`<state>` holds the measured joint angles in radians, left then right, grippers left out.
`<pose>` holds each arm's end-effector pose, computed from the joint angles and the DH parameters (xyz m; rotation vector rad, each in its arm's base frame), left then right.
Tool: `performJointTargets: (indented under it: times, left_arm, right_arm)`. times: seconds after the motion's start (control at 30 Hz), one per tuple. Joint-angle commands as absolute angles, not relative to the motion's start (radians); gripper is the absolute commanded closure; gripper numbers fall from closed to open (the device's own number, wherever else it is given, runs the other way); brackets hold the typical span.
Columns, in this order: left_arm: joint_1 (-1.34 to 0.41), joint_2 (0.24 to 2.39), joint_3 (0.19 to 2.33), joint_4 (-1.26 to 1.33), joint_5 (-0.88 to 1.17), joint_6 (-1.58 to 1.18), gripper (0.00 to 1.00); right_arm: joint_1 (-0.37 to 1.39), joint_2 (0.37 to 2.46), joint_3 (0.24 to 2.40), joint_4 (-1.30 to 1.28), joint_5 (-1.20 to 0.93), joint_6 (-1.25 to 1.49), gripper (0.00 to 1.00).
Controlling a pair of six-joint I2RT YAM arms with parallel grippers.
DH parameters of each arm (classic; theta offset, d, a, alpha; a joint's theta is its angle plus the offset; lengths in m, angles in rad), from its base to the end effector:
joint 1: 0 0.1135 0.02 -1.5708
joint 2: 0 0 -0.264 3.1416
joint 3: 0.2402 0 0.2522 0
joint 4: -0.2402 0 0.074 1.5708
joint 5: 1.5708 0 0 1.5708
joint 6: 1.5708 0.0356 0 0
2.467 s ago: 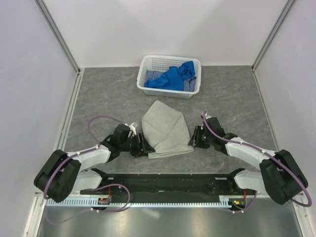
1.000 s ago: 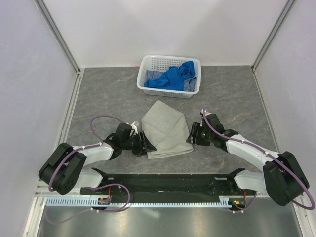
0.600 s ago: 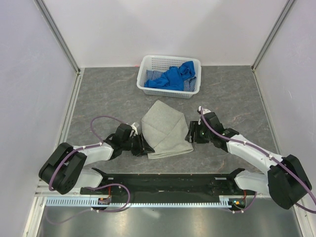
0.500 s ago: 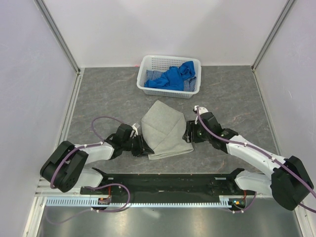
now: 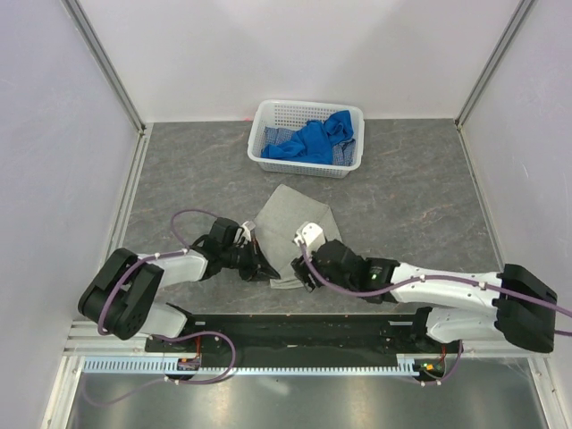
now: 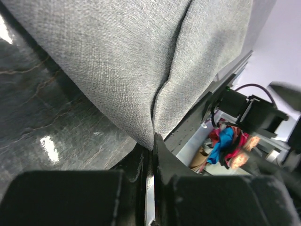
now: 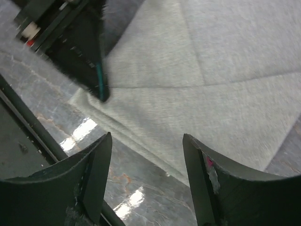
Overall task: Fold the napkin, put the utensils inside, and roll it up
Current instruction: Roll the napkin with the utensil
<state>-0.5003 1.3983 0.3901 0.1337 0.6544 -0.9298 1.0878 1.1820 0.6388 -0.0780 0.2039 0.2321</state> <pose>0.1841 -0.1253 0.1199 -0.2521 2.7266 -1.3431 0.1221 0.2173 0.2192 -0.8160 2.0711 0.5209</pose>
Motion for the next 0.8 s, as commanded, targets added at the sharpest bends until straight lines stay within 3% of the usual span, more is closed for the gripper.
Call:
performJointTargets:
  times: [0.0, 0.37, 0.77]
  left_arm:
    - [-0.442, 1.402, 0.414, 0.089, 0.777, -0.9, 0.98]
    - [-0.365, 1.437, 0.405, 0.08, 0.87, -0.893, 0.98]
    - [-0.319, 1.442, 0.414, 0.026, 0.899, -0.847, 0.98]
  right_arm:
    - [1.221, 1.252, 0.653, 0.08, 0.366, 0.124, 0.29]
    - [1.462, 1.514, 0.73, 0.215, 0.633, -0.04, 0.23]
    - [1.47, 1.698, 0.787, 0.2, 0.796, -0.055, 0.21]
